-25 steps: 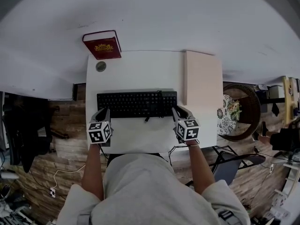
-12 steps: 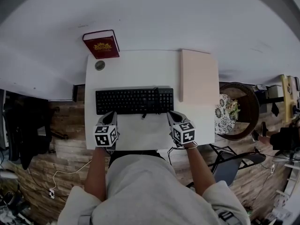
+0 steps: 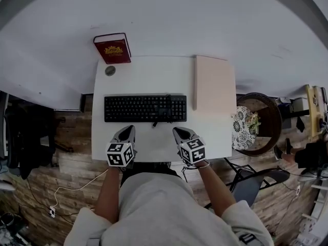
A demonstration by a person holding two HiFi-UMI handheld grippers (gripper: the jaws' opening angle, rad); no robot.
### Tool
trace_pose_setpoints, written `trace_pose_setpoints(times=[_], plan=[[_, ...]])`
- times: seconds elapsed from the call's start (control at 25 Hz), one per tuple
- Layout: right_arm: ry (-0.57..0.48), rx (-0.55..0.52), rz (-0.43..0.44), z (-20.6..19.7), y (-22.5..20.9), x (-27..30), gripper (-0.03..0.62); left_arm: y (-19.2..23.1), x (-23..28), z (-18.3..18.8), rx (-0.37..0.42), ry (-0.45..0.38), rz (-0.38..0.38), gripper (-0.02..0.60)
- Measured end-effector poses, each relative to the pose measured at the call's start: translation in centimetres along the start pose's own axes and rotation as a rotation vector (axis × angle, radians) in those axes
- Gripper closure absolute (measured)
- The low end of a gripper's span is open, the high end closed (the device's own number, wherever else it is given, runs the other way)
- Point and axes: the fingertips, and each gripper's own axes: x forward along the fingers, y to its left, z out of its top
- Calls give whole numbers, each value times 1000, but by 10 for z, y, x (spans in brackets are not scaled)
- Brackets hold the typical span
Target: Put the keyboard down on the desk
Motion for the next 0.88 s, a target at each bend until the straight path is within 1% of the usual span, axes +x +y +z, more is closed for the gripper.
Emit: trace_pose_setpoints(times=[0.12, 0.32, 0.48, 0.6, 0.72, 0.8, 0.88], plan=[[-30, -12, 20, 6, 12, -4, 589, -13, -8, 2, -17, -38, -8, 571], [-89, -81, 42, 27, 28, -14, 590, -37, -17, 7, 31, -69, -25, 571], [-141, -136, 37, 47, 36, -22, 589, -54, -24, 21, 60, -108, -33, 571], [-175, -179, 24, 61, 40, -26, 589, -58, -30, 37, 78, -147, -7, 571], [-214, -188, 17, 76, 42, -29, 589, -60, -35, 52, 84, -187, 8, 571], [-246, -191, -2, 88, 40, -33, 591, -61, -41, 64, 77, -231, 18, 571], [-290, -205, -33, 103, 37, -39, 591, -61, -50, 78, 89, -277, 45, 571]])
